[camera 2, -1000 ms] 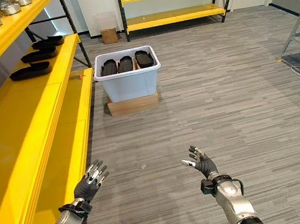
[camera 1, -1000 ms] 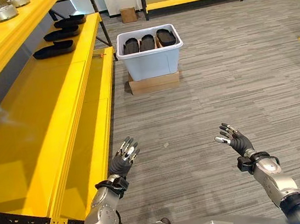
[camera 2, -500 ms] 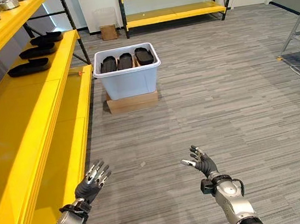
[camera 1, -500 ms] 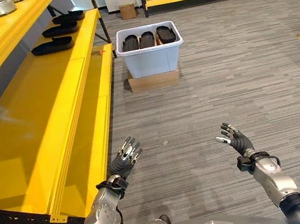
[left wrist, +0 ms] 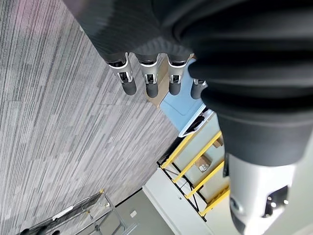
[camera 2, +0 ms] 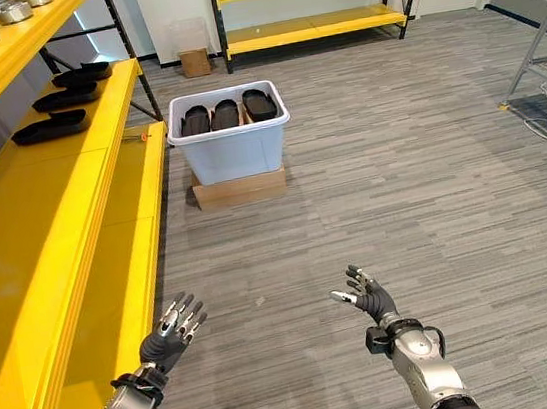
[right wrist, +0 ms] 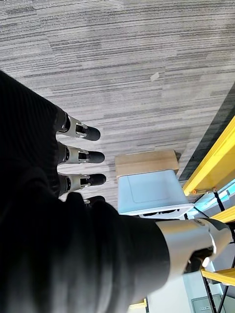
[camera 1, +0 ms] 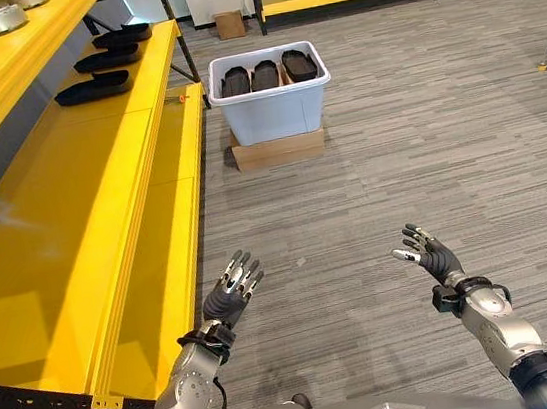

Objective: Move parts from the plastic box to the shelf.

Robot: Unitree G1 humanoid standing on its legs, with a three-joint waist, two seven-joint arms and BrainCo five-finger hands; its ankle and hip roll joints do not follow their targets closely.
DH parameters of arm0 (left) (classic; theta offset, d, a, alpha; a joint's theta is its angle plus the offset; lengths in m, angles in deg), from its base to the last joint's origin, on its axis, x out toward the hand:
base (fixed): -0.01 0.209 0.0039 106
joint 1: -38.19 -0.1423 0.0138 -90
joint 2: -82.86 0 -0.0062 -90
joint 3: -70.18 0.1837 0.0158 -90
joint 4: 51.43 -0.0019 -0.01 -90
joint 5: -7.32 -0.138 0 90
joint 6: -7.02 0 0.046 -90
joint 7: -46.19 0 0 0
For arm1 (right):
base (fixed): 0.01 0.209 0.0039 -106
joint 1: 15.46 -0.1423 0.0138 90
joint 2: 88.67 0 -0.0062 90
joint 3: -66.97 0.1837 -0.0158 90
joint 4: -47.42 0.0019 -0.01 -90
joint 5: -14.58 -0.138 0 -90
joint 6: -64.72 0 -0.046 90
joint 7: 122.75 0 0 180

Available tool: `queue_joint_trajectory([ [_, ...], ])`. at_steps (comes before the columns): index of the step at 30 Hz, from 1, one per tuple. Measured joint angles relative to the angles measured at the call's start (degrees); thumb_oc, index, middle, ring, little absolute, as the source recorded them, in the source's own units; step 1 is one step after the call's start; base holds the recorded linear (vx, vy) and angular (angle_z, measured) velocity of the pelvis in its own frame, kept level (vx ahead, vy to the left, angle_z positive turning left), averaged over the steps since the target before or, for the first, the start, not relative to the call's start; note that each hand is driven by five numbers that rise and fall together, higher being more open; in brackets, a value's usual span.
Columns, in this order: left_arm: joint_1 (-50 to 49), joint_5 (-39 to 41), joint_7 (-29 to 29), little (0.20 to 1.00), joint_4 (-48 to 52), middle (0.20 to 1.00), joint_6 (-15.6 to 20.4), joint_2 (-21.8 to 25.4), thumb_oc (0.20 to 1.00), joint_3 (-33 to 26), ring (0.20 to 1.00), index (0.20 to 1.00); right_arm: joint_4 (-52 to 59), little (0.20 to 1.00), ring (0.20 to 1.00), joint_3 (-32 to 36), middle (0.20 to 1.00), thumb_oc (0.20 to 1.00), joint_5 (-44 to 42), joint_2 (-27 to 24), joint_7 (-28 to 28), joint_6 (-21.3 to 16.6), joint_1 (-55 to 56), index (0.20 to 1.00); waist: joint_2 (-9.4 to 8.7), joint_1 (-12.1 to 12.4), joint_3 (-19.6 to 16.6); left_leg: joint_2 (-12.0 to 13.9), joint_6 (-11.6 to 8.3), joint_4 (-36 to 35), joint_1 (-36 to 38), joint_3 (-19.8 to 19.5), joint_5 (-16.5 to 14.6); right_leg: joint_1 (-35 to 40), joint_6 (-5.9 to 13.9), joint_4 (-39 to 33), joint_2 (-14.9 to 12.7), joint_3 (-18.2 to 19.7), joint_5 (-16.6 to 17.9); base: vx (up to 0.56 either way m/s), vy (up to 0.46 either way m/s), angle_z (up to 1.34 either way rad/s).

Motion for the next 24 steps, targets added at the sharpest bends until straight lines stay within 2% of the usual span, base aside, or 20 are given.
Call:
queue_joint_trajectory([
  [12,0.99,0.61,-0.07,1.0,-2.76,1.0,-1.2,-0.39,1.0,0.12,1.0,1.0,0.59,1.0,1.0,0.05,1.0,1.0,0.44,-0.19,0.07,0.77,-0.01,1.0,0.17,-0.88,0.04,-0.84,1.04,-0.06,-0.1,-0.83,-0.75,-0.75,0.31,2.25,-1.02,0.08,-0.28,0.03,0.149,0.01],
  [14,1.8,0.66,-0.57,1.0,-3.53,1.0,-1.33,-0.52,1.0,0.21,1.0,1.0,1.04,1.0,1.0,0.04,1.0,1.0,0.66,-0.21,0.08,0.87,-0.01,1.0,0.26,-1.07,0.16,-1.41,1.52,-0.03,-0.16,-1.11,-0.99,-2.32,0.97,6.08,-2.16,0.16,-1.9,-0.02,0.264,0.07],
  [17,6.55,0.41,-2.94,1.0,-7.24,1.0,-2.01,-1.7,1.0,2.1,1.0,1.0,0.97,1.0,1.0,-0.27,1.0,1.0,0.61,-0.88,1.37,0.97,-0.87,1.0,1.35,-1.21,1.97,-2.01,3.49,0.54,-0.78,-1.82,-1.9,-10.67,3.35,23.83,-6.02,0.36,-3.68,-0.02,0.259,0.17],
  [18,7.31,0.36,-3.18,1.0,-7.5,1.0,-2.1,-1.68,1.0,2.83,1.0,1.0,0.95,1.0,1.0,-0.39,1.0,1.0,0.59,-0.78,1.78,0.98,-1.33,1.0,0.88,-0.88,2.4,-2.56,4.15,0.57,-0.94,-1.74,-1.99,-13.25,3.61,29.0,-7.63,0.69,-3.71,-0.01,0.225,0.03],
  [20,8.21,-0.05,-4.0,1.0,-8.65,1.0,-2.17,-1.41,1.0,2.99,1.0,1.0,0.96,1.0,1.0,-1.9,1.0,1.0,0.39,-0.46,2.66,0.88,-3.04,1.0,-0.98,-0.59,3.8,-4.14,6.1,2.41,-0.56,-1.04,-2.6,-18.36,5.72,40.32,-12.54,-0.39,-1.85,0.02,0.178,-0.06],
  [21,7.99,-0.1,-4.09,1.0,-8.81,1.0,-2.33,-1.37,1.0,3.04,1.0,1.0,1.07,1.0,1.0,-2.52,1.0,1.0,0.17,-0.46,2.85,0.85,-3.55,1.0,-1.46,-0.54,4.5,-4.68,6.73,3.45,-0.53,-0.94,-4.1,-20.79,6.31,45.21,-14.91,-1.1,0.98,0.1,0.123,-0.08],
  [22,7.57,-0.11,-4.16,1.0,-8.78,1.0,-2.33,-1.45,1.0,3.09,1.0,1.0,1.18,1.0,1.0,-2.45,1.0,1.0,0.12,-0.46,2.95,0.85,-3.63,1.0,-0.98,-0.4,4.86,-4.92,7.05,3.52,-0.65,-0.93,-4.39,-22.48,6.85,47.53,-16.31,-1.38,2.25,0.15,0.06,-0.01],
  [23,7.34,-0.13,-4.15,1.0,-8.73,1.0,-2.34,-1.39,1.0,3.12,1.0,1.0,1.25,1.0,1.0,-2.35,1.0,1.0,0.11,-0.51,3.11,0.8,-3.43,1.0,-0.55,-0.83,5.15,-5.37,7.15,3.56,-0.62,-1.46,-4.8,-23.88,7.58,47.52,-16.07,-1.19,1.78,0.2,0.042,-0.18],
  [24,6.96,-0.04,-4.12,1.0,-8.4,1.0,-2.08,-1.31,1.0,2.89,1.0,1.0,1.95,1.0,1.0,-2.26,1.0,1.0,0.13,-0.63,3.11,0.79,-3.63,1.0,-0.51,-0.46,5.59,-5.71,7.06,3.22,-0.72,-1.45,-4.72,-25.78,9.37,45.38,-14.67,0.38,0.43,0.21,-0.024,-0.12],
])
